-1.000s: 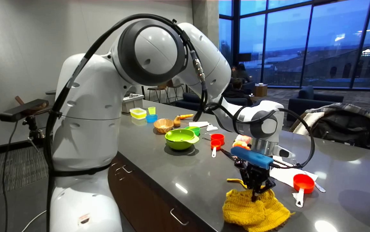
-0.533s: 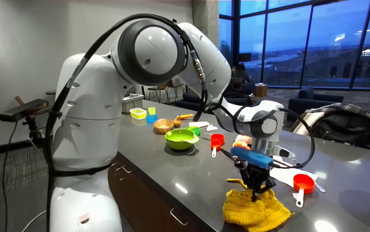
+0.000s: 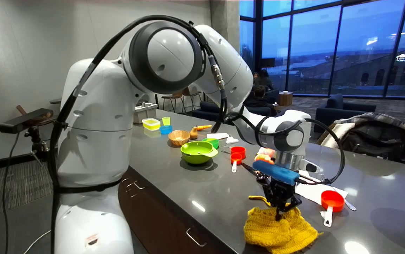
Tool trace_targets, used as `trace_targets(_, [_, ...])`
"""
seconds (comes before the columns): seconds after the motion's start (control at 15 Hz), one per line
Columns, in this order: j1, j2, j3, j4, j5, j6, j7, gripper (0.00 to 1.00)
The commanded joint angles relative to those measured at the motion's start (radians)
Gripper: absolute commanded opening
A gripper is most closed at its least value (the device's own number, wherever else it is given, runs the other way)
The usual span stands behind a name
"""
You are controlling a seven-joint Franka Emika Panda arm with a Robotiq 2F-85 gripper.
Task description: Fold the yellow object, then move it to the right
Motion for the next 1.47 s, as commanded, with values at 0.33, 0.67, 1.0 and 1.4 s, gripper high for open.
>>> trace_targets(0.33, [-0.003,-0.076,0.006,-0.018,-0.001,-0.035,-0.004,0.66])
trace_targets(0.67, [0.007,-0.189,0.011,-0.019,0.014,-0.121,0.026,1.00])
trace_targets(1.0, [0.026,-0.319,0.028,-0.011,0.000,-0.256,0.102,1.00])
trace_targets(1.4, [0.052,-0.440,0.066,-0.007,0.007,-0.359,0.176,1.00])
